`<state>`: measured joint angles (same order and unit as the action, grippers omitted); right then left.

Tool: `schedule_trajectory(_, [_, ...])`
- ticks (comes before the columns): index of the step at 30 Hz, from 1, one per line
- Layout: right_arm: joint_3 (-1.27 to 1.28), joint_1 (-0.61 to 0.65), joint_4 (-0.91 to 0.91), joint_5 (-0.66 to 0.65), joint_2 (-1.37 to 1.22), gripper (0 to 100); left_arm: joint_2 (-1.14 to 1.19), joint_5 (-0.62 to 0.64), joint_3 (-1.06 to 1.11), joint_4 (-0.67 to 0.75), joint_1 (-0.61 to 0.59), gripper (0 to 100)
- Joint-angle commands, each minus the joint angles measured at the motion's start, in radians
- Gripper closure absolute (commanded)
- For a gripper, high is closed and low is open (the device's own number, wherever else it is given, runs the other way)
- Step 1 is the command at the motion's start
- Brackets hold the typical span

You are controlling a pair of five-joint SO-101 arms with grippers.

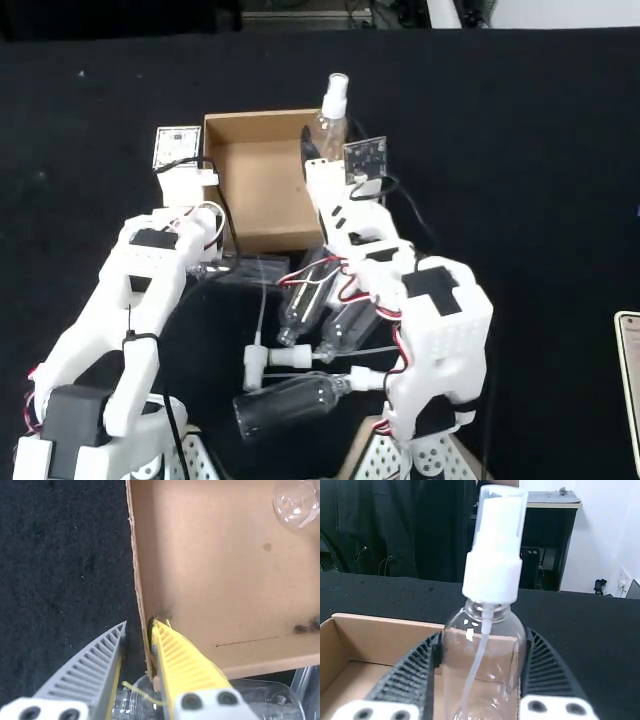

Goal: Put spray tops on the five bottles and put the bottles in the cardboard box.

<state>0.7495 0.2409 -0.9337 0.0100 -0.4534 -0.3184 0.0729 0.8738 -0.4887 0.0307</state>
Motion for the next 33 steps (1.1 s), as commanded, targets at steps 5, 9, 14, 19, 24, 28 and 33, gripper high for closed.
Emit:
schedule_trajectory(5, [-0.047,-0.008,0.003,-0.009,0.013,83.8,-0.046,0.005,-0.015,0.017,-0.012,93])
schedule_trajectory(9, [-0.047,-0.008,0.003,-0.009,0.013,80.2,-0.046,0.005,-0.015,0.017,-0.012,93])
schedule_trajectory(14, [-0.047,-0.008,0.005,-0.009,0.013,72.4,-0.044,0.005,-0.018,0.017,-0.013,93])
schedule_trajectory(19, [-0.047,-0.008,0.005,-0.009,0.013,72.7,-0.043,0.005,-0.019,0.017,-0.013,93])
schedule_trajectory(24, [-0.028,-0.008,0.003,-0.011,0.031,72.7,-0.043,0.005,-0.019,0.017,-0.013,93])
schedule_trajectory(28, [0.025,0.011,0.003,-0.057,0.088,72.7,-0.043,0.005,-0.019,0.017,-0.013,93])
schedule_trajectory(33, [0.031,0.023,0.003,-0.094,0.084,72.7,-0.046,0.005,-0.015,0.017,-0.013,93])
